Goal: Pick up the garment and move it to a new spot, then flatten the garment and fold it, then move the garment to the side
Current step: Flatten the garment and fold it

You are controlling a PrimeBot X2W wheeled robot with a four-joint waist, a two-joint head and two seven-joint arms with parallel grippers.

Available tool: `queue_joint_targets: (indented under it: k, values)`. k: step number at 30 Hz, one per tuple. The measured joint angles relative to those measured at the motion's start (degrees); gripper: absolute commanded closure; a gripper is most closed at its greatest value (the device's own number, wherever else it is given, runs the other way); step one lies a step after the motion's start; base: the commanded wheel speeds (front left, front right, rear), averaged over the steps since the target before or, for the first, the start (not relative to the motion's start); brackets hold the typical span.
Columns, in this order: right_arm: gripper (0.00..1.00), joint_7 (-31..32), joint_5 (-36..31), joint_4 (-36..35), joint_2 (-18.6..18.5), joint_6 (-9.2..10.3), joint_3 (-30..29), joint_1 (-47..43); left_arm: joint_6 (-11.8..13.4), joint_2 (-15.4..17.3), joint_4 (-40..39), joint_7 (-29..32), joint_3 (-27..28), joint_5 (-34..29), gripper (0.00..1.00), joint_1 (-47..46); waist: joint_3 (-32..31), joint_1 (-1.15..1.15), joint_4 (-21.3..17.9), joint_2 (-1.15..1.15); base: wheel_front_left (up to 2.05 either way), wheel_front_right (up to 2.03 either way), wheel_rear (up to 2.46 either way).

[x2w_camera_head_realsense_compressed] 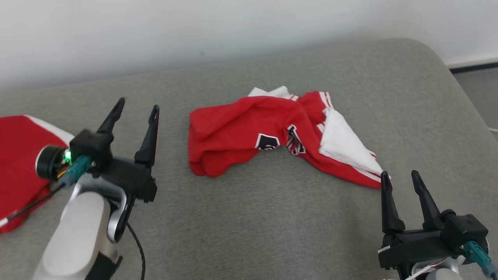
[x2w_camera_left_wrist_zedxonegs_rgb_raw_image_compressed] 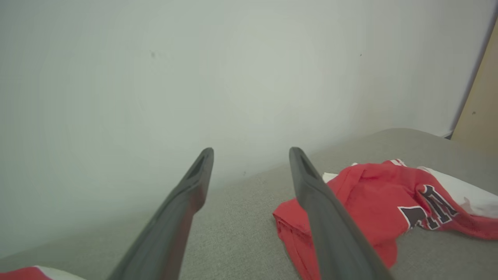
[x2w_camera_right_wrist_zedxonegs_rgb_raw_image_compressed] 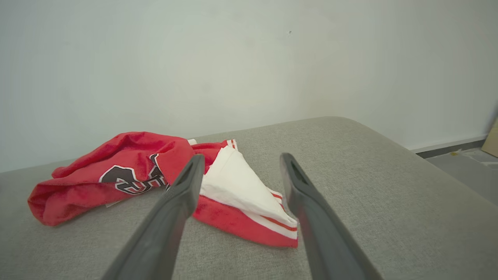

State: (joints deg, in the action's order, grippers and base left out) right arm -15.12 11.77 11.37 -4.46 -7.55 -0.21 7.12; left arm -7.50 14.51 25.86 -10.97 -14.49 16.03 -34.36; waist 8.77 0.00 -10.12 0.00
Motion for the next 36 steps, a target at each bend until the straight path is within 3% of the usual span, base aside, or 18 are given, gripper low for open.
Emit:
queue_joint_targets:
  k: [10, 21, 22, 23, 24, 36]
  values:
    - [0.0, 0.0, 0.21, -0.37, 0.67, 0.0, -0.77, 1.27, -0.01, 1.71, 11.62, 2.45, -10.09, 5.63, 0.0, -8.5, 4.71, 0.0, -5.82, 0.0, 0.0, 0.0, 0.0]
    - [0.0, 0.0, 0.22, -0.7, 1.09, 0.0, -1.47, 2.39, -0.02, 3.41, 20.26, 4.0, -18.01, 10.69, 0.0, -11.54, 7.59, 0.01, -8.42, 0.0, 0.0, 0.0, 0.0]
    - [0.0, 0.0, 0.22, -0.77, 1.1, 0.0, -1.49, 2.48, -0.02, 3.45, 20.86, 3.96, -18.55, 10.92, 0.33, -11.62, 7.6, 0.01, -8.45, 0.0, 0.0, 0.0, 0.0]
    - [0.0, 0.0, 0.22, -0.88, 1.13, 0.0, -1.57, 2.6, -0.02, 3.49, 21.38, 3.43, -18.97, 11.0, 0.8, -11.82, 7.59, 0.01, -8.43, 0.0, 0.0, 0.0, 0.0]
    - [0.0, 0.0, 0.22, -1.02, 1.16, 0.0, -1.67, 2.72, -0.02, 3.55, 21.74, 2.71, -19.37, 11.22, 1.0, -12.21, 7.54, 0.0, -8.37, 0.0, 0.0, 0.0, 0.0]
    - [0.0, 0.0, -0.05, -0.78, 1.34, 0.0, -2.85, 2.14, -0.02, 3.25, 24.16, -2.44, -22.07, 13.27, 1.0, -16.91, 5.01, 0.0, -6.34, 0.0, 0.0, 0.0, 0.0]
